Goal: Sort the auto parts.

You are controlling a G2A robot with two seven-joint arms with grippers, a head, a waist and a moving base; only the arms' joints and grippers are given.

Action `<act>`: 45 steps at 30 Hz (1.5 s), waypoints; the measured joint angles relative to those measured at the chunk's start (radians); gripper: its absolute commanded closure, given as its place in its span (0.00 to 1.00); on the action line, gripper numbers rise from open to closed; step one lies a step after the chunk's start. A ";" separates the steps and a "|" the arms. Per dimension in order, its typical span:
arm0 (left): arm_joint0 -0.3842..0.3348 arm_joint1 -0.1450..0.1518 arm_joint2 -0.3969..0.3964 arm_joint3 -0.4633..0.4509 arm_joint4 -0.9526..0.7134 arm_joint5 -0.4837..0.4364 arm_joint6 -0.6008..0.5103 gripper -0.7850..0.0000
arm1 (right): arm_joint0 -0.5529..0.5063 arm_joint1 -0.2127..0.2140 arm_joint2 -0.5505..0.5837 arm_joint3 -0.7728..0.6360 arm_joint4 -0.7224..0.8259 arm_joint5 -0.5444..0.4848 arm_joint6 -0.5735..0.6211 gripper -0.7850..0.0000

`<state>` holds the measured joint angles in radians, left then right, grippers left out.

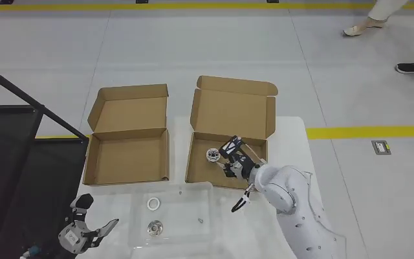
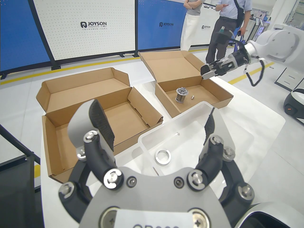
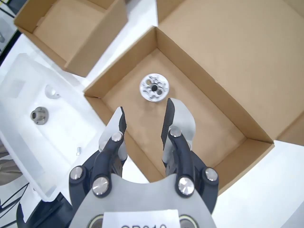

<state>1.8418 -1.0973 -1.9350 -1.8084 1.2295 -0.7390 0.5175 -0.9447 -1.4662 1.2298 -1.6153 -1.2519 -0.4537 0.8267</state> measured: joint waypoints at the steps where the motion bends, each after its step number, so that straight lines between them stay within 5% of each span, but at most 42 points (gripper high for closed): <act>1: 0.000 0.000 0.000 0.000 0.000 0.000 0.000 0.00 | -0.028 0.002 -0.020 -0.048 -0.012 -0.018 0.001 0.54; 7: 0.000 0.000 0.000 0.000 0.000 0.000 0.000 0.00 | -0.130 0.010 -0.145 -0.202 -0.118 -0.086 0.033 0.50; 10: 0.000 0.000 0.000 0.000 0.000 0.000 0.000 0.00 | -0.148 0.012 -0.212 -0.225 -0.154 -0.135 0.064 0.30; 13: 0.000 0.000 0.000 0.000 0.000 0.000 0.000 0.00 | -0.147 0.011 -0.270 -0.219 -0.159 -0.172 0.086 0.00; 29: 0.000 0.000 0.000 0.000 0.000 0.000 0.000 0.00 | -0.131 0.005 -0.325 -0.188 -0.183 -0.138 0.109 0.00; 35: 0.000 0.000 0.000 0.000 0.000 0.000 0.000 0.00 | -0.077 -0.018 -0.425 -0.103 -0.236 -0.034 0.149 0.00; 39: 0.000 0.000 0.000 0.000 0.000 0.000 0.000 0.00 | -0.038 -0.036 -0.464 -0.051 -0.215 0.023 0.213 0.28; 45: 0.000 0.000 0.000 0.000 0.000 0.000 0.000 0.00 | 0.003 -0.057 -0.499 0.014 -0.189 0.092 0.266 0.29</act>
<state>1.8418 -1.0973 -1.9350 -1.8084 1.2295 -0.7390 0.5175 -0.9413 -1.5233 0.7311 -1.6013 -1.4410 -0.3614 1.0925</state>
